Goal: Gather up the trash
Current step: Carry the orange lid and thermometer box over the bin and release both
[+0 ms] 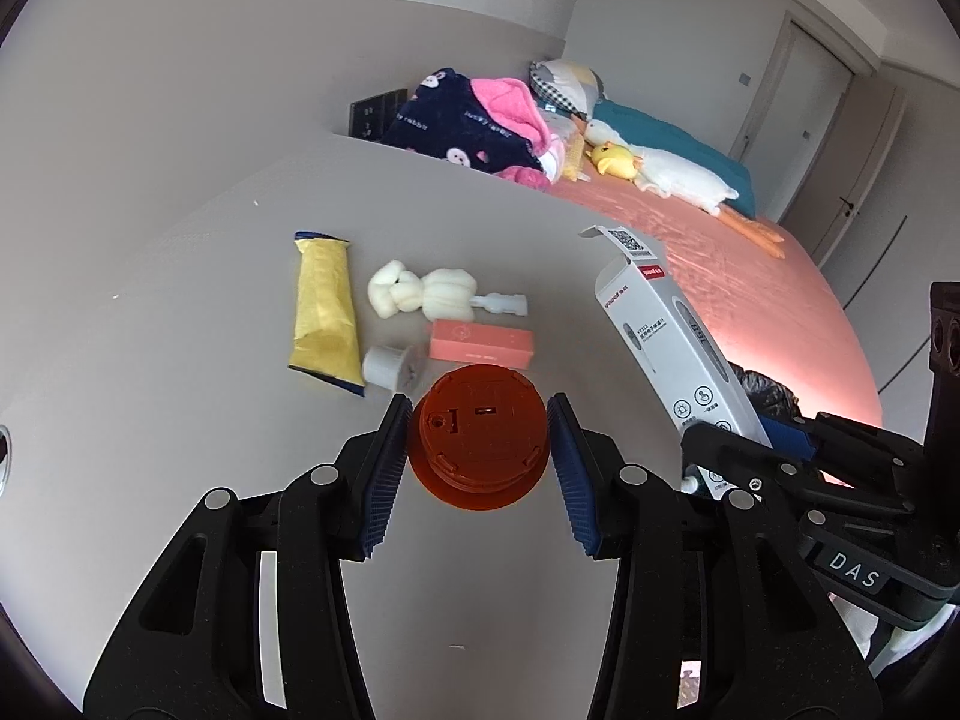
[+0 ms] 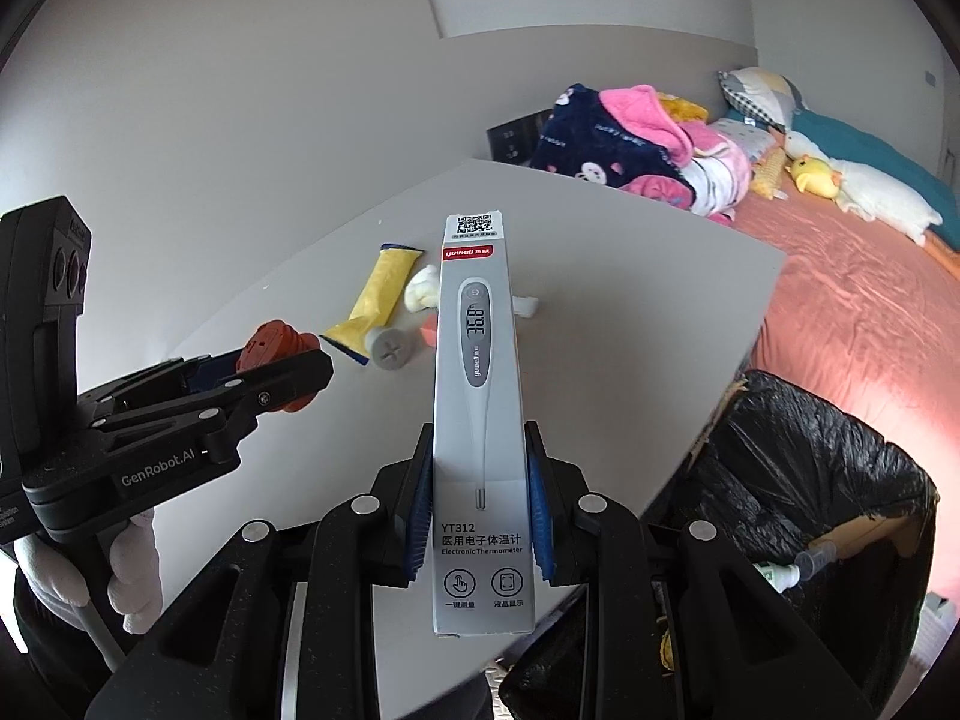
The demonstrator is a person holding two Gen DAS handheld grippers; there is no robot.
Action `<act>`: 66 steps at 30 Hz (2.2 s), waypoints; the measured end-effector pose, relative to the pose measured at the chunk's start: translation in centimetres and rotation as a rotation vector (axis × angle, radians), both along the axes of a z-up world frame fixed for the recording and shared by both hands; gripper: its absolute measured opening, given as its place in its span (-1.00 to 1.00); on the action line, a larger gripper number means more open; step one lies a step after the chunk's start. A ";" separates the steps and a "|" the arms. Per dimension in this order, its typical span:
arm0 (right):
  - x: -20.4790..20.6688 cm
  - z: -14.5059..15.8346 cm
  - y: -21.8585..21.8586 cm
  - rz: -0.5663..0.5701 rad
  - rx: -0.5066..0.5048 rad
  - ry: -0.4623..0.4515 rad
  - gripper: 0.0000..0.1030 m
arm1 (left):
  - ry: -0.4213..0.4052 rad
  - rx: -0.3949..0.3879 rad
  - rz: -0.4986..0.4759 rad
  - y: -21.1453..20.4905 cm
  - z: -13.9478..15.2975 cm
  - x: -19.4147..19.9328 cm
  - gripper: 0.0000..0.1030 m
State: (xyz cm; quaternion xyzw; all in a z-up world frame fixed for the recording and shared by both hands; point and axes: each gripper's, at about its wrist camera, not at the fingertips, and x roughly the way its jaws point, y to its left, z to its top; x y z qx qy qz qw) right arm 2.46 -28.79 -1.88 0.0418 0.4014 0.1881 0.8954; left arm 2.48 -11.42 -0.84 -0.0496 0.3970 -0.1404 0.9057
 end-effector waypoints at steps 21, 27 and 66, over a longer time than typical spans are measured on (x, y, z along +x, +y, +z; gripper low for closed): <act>-2.8 0.3 -8.8 -0.162 0.035 -0.015 -0.45 | 0.009 0.010 -0.183 -9.5 0.2 -0.3 -0.11; -3.5 0.3 -11.2 -0.212 0.037 -0.015 -0.45 | 0.020 0.007 -0.232 -11.8 -0.1 -0.4 -0.11; -6.6 -1.4 -21.4 -0.475 0.054 0.020 -0.44 | 0.081 0.026 -0.477 -21.7 -2.3 -0.6 -0.11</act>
